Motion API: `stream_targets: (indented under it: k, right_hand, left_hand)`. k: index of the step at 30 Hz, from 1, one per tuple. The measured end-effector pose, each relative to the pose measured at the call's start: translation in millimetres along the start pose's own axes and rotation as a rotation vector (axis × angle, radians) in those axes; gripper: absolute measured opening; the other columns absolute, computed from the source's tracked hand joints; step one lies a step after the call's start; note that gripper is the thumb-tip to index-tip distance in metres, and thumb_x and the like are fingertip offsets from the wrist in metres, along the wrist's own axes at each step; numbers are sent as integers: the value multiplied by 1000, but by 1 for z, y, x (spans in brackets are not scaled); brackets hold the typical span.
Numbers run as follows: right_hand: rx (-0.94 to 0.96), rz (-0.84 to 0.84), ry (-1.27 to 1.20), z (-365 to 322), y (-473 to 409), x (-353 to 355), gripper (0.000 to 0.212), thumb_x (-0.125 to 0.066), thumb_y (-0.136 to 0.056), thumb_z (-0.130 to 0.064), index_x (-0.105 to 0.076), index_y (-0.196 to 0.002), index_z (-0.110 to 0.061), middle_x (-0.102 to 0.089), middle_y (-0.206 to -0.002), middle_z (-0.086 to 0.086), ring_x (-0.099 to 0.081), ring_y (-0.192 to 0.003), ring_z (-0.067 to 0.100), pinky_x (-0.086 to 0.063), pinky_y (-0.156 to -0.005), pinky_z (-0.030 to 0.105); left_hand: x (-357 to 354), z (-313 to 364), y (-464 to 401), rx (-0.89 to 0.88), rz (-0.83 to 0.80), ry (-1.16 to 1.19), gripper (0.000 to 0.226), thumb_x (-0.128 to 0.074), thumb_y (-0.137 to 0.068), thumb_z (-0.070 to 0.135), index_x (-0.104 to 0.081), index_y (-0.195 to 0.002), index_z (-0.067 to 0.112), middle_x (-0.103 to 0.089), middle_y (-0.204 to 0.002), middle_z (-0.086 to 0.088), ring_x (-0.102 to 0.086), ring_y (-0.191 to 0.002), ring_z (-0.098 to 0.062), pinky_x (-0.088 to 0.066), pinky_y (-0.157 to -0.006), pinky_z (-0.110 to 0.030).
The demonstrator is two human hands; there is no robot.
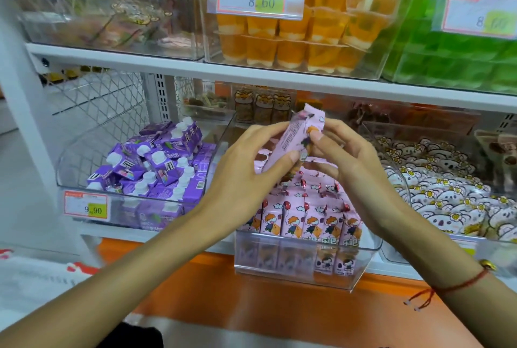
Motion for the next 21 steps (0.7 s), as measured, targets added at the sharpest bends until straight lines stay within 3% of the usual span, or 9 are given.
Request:
stream_targets:
  k: [2, 4, 7, 10, 16, 19, 21]
  right_hand:
    - [69, 18, 29, -18, -2, -16, 19, -55, -94, -24, -63, -111, -21, -70, -87, -18, -65, -87, -2, -52, -82, 20]
    - [135, 15, 33, -37, -4, -39, 17, -55, -95, -20, -63, -109, -18, -68, -79, -17, -63, -77, -3, -55, -76, 20]
    - [178, -59, 49, -60, -7, -86, 13, -57, -94, -21, -63, -105, -17, -70, -89, -1, -64, -76, 16, -55, -77, 39]
    - [215, -172, 128, -62, -6, -146, 22, -57, -94, -27, -59, -115, -20, -68, -101, -4, -65, -82, 9, -55, -76, 36]
    - [138, -349, 286, 14, 22, -261, 41, -60, -91, -27, -45, -129, -25, -55, -118, -8, -58, -96, 13, -49, -86, 41]
    - [157, -605, 555, 79, 42, -305, 37, -54, -92, -28, -49, -128, -25, -58, -119, -5, -55, -108, 15, -43, -94, 36]
    - [186, -791, 735, 124, 60, -322, 35, -50, -95, -31, -51, -130, -25, -57, -129, -2, -50, -120, 15, -36, -99, 28]
  left_hand:
    - [12, 8, 4, 4, 46, 17, 42, -56, -94, 31, -51, -135, 25, -56, -115, 12, -56, -109, -4, -47, -96, -34]
    - [34, 15, 13, 15, 126, 43, 43, -56, -93, 31, -51, -135, 23, -60, -116, 10, -58, -106, -5, -50, -92, -32]
    - [79, 16, 36, 26, 264, 69, 42, -55, -90, 38, -54, -130, 24, -64, -114, 16, -58, -105, 5, -51, -84, -18]
    - [124, 7, 73, 64, 399, 33, 33, -55, -92, 34, -56, -124, 30, -66, -110, 20, -60, -103, 6, -48, -74, -9]
    - [197, -56, 177, 349, 628, -74, 36, -55, -88, 33, -60, -122, 25, -67, -104, 10, -65, -90, 2, -50, -67, -9]
    - [219, -107, 231, 545, 671, -126, 36, -55, -86, 36, -61, -120, 24, -66, -101, 10, -65, -82, 8, -49, -59, -7]
    - [225, -149, 264, 677, 665, -144, 29, -57, -90, 30, -62, -118, 22, -68, -101, 5, -67, -75, 4, -54, -58, -14]
Point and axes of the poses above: each hand's wrist, its own y-axis away from the middle knuckle, its own x-axis out of the back of the hand, z = x × y, the point moved 4 cm from there along -y, towards the middle knuckle
